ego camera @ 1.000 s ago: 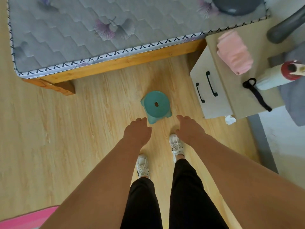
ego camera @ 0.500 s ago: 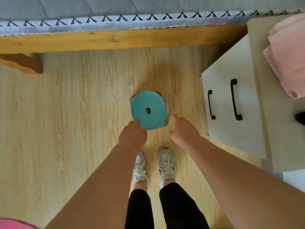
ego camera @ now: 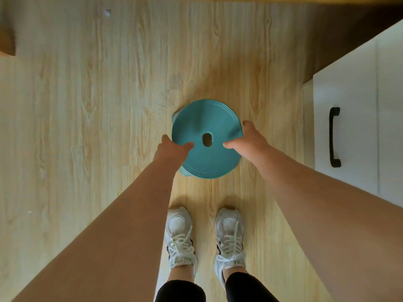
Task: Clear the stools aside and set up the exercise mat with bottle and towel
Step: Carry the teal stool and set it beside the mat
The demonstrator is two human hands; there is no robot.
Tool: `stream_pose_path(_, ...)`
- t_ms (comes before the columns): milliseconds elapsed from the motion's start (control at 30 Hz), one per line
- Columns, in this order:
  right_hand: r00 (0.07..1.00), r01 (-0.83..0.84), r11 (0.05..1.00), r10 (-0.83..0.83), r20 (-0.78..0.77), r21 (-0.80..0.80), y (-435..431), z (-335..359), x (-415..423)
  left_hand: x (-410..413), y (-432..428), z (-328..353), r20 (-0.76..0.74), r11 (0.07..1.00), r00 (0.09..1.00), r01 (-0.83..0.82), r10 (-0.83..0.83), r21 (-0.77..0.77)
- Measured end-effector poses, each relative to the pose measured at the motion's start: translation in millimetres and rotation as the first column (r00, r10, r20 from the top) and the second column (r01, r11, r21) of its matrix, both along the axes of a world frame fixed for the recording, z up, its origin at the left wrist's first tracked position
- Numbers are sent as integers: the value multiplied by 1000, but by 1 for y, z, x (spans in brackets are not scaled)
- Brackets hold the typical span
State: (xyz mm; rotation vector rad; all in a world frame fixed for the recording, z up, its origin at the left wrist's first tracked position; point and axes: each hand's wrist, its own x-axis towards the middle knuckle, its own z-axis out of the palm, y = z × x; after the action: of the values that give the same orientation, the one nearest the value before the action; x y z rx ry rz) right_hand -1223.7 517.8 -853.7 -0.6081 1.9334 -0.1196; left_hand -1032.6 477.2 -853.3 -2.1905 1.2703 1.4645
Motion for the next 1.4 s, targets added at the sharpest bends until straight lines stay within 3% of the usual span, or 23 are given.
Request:
stream_pose_path(233,971,73,997,-76,228,20,-1,-31,-5,3,4,-32,-233,948,922,-280,309,151)
stream_pose_path(567,971,-24,1000,25,236,-5,-7,29,19,39,17,16,-290,907,861,-383,419,175)
stream_pose_path(833,935,-231,972,234,266,-42,-34,115,111,127,44,97,-282,797,751,-595,597,104)
stream_pose_path(1033,863,-428,904,415,287,-21,-41,148,204,206,80,142,-283,651,612,-757,739,63)
stream_pose_path(1233,739,-636,771,617,271,-19,-29,171,326,301,134,174,-241,433,411,-901,879,42)
stream_pose_path(1400,630,-758,652,737,245,-14,-18,194,421,377,170,193,-207,304,292,-952,934,28)
